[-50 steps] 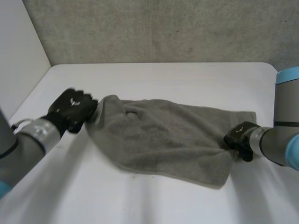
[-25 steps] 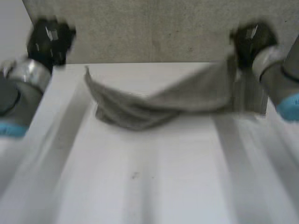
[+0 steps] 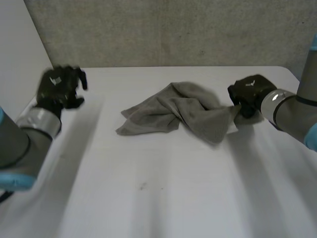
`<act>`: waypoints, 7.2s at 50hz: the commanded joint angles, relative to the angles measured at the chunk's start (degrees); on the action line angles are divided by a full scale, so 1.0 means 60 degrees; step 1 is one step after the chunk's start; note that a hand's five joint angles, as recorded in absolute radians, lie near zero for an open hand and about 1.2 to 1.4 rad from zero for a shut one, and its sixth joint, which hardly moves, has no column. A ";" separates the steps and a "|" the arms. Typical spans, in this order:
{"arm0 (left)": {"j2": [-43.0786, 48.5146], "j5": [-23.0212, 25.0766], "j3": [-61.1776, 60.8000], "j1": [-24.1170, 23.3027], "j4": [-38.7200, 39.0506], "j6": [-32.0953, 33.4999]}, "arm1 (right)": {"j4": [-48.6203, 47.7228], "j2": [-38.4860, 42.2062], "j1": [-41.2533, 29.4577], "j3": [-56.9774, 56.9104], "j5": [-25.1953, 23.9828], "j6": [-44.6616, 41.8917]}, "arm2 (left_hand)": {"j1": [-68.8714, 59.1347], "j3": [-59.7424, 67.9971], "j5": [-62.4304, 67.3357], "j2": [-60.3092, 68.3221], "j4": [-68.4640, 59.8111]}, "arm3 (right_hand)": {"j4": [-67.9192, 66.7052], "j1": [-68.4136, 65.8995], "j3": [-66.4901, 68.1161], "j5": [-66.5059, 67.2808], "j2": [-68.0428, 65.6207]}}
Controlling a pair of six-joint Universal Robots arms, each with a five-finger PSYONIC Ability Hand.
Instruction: Fold the towel.
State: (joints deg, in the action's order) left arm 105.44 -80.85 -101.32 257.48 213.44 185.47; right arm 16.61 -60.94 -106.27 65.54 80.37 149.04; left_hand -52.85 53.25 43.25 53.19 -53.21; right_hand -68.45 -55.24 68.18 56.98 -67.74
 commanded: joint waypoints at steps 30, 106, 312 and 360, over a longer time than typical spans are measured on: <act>0.4426 0.0849 0.3393 -0.1648 -0.1279 -0.2289 | 0.0102 -0.3965 -0.0701 0.0268 0.0037 0.0692 | 0.5340 -0.5406 -0.5406 -0.5397 0.5399 | -0.1926 -0.4126 0.1971 0.2169 -0.2043; 0.1513 -0.0455 0.6178 -0.0696 -0.1178 0.2047 | -0.4123 -0.0270 -0.0716 -0.2120 0.1487 -0.0189 | -0.4525 0.4459 0.4459 0.4468 -0.4465 | -0.1926 -0.4126 0.1971 0.2169 -0.2043; 0.1250 0.0175 -0.1996 -0.0462 0.0404 0.2574 | -0.5083 -0.3482 0.1319 0.9028 -0.0240 -0.0172 | 0.4723 -0.4789 -0.4789 -0.4780 0.4783 | -0.1926 -0.4126 0.1971 0.2169 -0.2043; 0.1469 -0.0220 -0.2113 0.0344 -0.0460 0.3570 | -0.4673 -0.3658 0.1701 0.9101 -0.0461 -0.0304 | 0.2004 -0.2070 -0.2070 -0.2061 0.2063 | -0.1926 -0.4126 0.1971 0.2169 -0.2043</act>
State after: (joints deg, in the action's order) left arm 112.78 -82.18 -115.10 259.85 210.40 207.17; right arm -11.39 -82.94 -95.83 119.90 77.66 147.07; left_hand -35.46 35.56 25.40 35.58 -35.62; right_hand -68.16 -55.73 67.90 56.31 -67.46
